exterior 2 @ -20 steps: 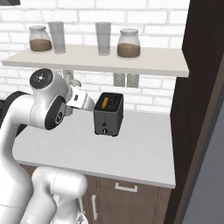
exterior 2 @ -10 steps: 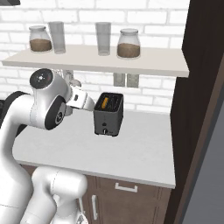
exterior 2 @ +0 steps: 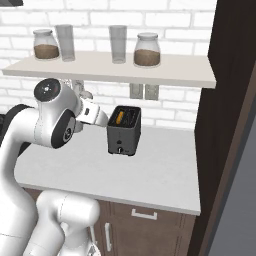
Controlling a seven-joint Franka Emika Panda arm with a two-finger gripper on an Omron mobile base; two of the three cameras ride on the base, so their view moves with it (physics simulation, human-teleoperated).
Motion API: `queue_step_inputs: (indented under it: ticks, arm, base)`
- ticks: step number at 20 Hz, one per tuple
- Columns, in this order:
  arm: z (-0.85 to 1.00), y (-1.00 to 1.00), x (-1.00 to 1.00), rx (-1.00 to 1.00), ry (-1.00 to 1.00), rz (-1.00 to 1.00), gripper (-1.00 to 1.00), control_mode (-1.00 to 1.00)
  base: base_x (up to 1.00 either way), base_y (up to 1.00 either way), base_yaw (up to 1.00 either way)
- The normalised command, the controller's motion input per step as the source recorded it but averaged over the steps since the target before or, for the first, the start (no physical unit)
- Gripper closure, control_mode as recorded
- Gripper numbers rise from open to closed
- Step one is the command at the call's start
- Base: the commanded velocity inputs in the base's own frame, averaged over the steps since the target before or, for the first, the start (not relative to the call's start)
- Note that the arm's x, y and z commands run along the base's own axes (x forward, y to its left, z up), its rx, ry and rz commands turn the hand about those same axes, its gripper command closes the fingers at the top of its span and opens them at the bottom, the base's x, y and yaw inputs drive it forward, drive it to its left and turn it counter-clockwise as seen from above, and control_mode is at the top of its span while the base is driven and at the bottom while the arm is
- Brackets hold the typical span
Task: Start the toaster. Once the lever pops up, take the bread to the plate on the dining counter.
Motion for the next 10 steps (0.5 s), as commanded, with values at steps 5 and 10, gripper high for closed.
queue_step_inputs:
  ticks: [5, 10]
  arm:
    - [0.0, 0.0, 0.0, 0.0, 0.0, 0.0, -1.0, -1.0]
    - [0.0, 0.0, 0.0, 0.0, 0.0, 0.0, -1.0, -1.0]
  base:
    - [0.0, 0.0, 0.0]
    - [0.0, 0.0, 0.0]
